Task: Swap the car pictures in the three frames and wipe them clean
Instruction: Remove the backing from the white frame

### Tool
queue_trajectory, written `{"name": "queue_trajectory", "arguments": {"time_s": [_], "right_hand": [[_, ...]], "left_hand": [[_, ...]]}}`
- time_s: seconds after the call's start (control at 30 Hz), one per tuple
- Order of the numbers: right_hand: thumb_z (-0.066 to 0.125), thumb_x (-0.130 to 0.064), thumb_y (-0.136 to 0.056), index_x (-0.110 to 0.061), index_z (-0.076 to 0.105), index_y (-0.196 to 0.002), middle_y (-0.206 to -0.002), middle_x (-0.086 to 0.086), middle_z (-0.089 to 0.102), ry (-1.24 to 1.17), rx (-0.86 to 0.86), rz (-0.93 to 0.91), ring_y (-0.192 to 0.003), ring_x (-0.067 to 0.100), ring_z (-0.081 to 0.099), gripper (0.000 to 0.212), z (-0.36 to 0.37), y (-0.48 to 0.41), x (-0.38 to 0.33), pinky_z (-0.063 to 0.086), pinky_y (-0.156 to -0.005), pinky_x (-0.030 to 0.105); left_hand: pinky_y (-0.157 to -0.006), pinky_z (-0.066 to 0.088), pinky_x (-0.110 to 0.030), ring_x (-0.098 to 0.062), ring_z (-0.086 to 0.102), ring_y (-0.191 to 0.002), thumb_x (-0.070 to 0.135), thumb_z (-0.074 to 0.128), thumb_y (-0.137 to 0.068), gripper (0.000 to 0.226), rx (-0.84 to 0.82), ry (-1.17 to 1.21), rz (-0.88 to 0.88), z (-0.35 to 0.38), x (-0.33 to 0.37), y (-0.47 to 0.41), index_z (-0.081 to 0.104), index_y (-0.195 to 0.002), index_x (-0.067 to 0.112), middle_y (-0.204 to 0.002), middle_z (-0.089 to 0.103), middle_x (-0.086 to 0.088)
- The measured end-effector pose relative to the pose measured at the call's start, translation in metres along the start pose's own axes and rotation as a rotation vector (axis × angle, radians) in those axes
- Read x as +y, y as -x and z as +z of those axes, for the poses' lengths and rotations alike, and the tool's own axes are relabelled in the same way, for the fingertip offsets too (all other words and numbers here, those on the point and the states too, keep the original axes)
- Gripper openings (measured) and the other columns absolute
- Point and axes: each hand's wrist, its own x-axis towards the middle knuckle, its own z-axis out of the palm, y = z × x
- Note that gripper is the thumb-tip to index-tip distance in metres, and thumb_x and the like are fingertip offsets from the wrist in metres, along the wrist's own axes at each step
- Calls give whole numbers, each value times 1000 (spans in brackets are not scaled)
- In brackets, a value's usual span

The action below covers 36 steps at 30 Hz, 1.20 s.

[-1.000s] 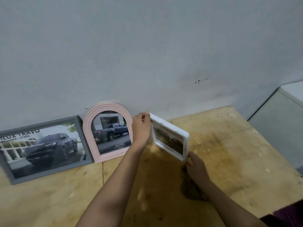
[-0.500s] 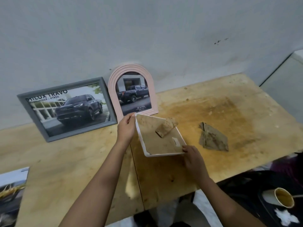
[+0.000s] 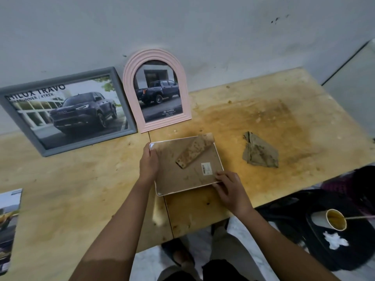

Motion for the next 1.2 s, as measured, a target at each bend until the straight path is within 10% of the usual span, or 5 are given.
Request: {"name": "queue_trajectory", "arguments": {"time_s": [0.2,0.4,0.63,0.87,1.2], "right_hand": [[45,-25,-91,-2,69,-100,-102,9,65,-26,-13,-7,-99,12,48,34,-6,0,8,36,-90,13],[43,-26,-93,-9,63,-81,-76,3,59,-45,-111,-132,-65,16,53,28,-20,-42,6,43,-56,27],[51,-26,-88,-12,65,-102,-101,7,65,39,-532,-339,-89,26,61,24,6,-144,-49,38,-75,29],[76,-42,-70,-16,30,-143,-144,0,27,348,-942,-518,-125,25,33,90,41,-186,-101,37,-99,36],[83,-20,-58,-16,31,-133,-135,5,26,557,-943,-548,-115,27,40,91,42,-189,-124,44,-83,40]], "left_hand": [[-115,17,-36,-24,18,-143,28,24,-103,48,0,-60,2,14,-18,4,21,-148,13,-155,23,-8],[-115,20,-35,-21,24,-142,26,30,-102,47,94,-7,-53,9,-10,25,26,-146,12,-153,28,-6],[-93,39,-28,-23,53,-111,13,48,-95,31,349,-36,-115,13,-28,88,56,-124,4,-121,57,-11],[-64,46,-31,-15,60,-70,9,54,-90,24,376,-91,-163,10,-21,109,67,-73,20,-71,65,5],[-51,35,-13,-6,51,-54,13,55,-89,33,351,-99,-296,10,-20,108,59,-58,22,-61,61,2]]}}
